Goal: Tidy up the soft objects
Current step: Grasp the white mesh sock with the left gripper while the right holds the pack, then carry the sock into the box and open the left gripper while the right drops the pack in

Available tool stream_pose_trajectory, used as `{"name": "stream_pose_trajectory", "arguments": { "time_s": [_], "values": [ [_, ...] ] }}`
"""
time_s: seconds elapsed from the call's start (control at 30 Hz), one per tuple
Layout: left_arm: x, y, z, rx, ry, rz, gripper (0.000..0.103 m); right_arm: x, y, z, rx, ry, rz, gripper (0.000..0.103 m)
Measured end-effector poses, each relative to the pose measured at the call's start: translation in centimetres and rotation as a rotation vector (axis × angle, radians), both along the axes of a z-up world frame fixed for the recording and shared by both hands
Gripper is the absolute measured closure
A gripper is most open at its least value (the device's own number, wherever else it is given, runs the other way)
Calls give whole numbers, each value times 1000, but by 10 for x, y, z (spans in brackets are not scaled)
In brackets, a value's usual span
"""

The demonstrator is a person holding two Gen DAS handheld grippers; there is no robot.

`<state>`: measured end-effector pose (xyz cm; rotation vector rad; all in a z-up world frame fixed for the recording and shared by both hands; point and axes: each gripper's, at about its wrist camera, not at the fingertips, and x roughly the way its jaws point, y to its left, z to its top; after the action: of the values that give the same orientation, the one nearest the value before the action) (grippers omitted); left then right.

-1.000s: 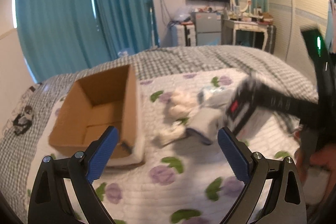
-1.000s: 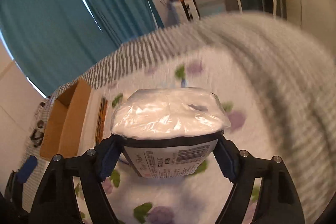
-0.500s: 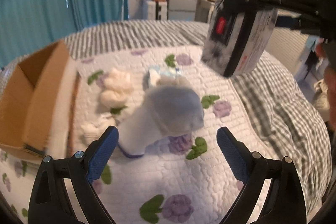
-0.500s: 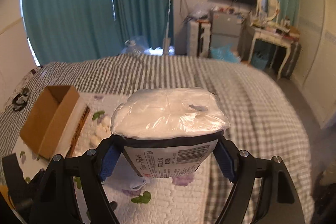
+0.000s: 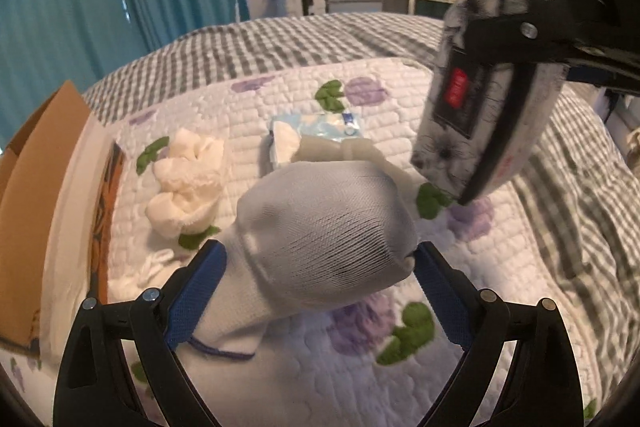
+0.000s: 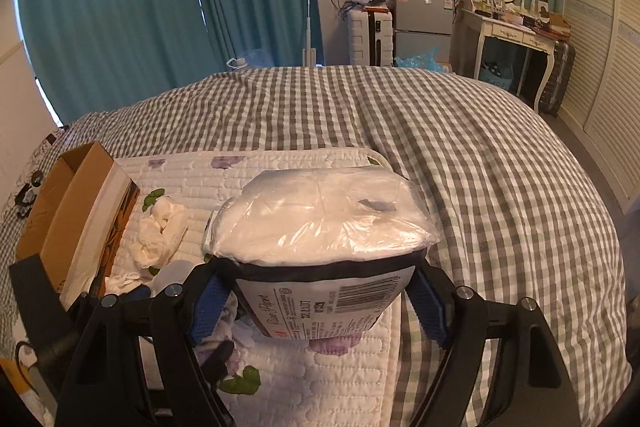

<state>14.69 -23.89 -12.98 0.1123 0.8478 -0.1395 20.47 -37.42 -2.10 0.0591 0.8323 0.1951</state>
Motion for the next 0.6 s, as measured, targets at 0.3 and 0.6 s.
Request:
{"name": "stream_pose_trajectory", "arguments": {
  "time_s": [0.3, 0.6],
  "values": [
    [-10, 31, 27, -186, 61, -88, 54, -12, 4, 11, 4, -15, 9, 24],
    [-44, 82, 103, -266, -26, -69, 55, -52, 20, 76, 55, -108, 6, 24]
  ]
}}
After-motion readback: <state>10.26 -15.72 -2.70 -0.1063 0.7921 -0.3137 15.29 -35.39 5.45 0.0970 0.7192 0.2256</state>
